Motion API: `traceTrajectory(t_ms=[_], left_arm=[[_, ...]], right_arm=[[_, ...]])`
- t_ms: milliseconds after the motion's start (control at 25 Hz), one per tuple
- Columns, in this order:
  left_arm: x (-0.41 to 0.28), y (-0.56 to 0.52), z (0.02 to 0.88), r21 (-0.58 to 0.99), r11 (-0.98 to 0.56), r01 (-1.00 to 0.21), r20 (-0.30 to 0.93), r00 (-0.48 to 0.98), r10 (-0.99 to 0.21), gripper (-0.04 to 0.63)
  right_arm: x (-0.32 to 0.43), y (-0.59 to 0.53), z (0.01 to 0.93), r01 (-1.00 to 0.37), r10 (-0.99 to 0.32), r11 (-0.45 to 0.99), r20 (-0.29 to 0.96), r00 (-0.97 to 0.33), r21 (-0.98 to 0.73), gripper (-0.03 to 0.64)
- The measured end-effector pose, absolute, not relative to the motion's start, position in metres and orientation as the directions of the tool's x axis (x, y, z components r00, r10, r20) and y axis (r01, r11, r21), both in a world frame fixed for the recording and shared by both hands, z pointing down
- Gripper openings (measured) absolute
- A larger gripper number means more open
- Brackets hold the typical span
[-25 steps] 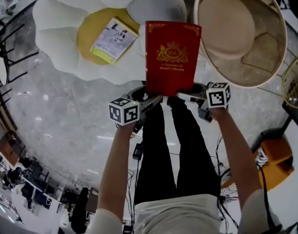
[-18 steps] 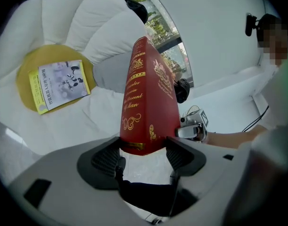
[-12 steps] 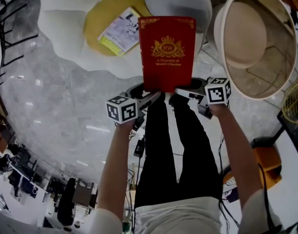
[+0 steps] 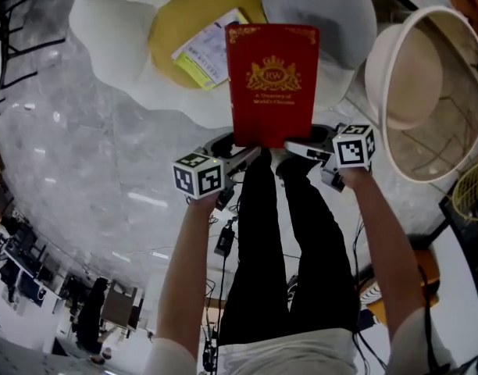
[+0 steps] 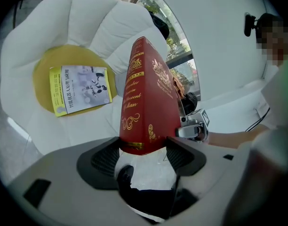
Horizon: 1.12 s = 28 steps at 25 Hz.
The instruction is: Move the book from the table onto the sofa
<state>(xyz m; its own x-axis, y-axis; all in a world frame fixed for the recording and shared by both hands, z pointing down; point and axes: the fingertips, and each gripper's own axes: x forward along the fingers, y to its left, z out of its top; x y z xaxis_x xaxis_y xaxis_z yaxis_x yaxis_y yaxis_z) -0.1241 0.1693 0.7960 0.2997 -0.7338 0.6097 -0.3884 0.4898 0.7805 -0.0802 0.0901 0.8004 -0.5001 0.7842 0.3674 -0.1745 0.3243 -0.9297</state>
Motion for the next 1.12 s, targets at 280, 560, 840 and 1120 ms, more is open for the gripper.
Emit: traceTrajectory(t_ms=[280,560,840,1120], left_arm=[[-0.146,0.182,0.827,0.781,0.508,-0.363,0.608,0.257,-0.751,0.307],[-0.142,0.18,0.852,0.794,0.516,-0.321,0.596,0.248,-0.763,0.308],[-0.172,0.185,0.897,0.796,0.547,-0.261,0.602,0.236,-0.763,0.308],[-0.183,0.186,0.919,0.775,0.574,-0.265,0.63,0.242,-0.738,0.307]], right_arm=[[-0.102,0.102,0.833,-0.201,0.788,0.302,0.363,-0.498,-0.932,0.29],[-0.1,0.099,0.855,-0.235,0.773,0.312,0.39,-0.501,-0.92,0.29],[-0.134,0.101,0.893,-0.294,0.755,0.341,0.447,-0.481,-0.893,0.29],[-0.146,0.099,0.916,-0.393,0.71,0.382,0.538,-0.455,-0.836,0.293]])
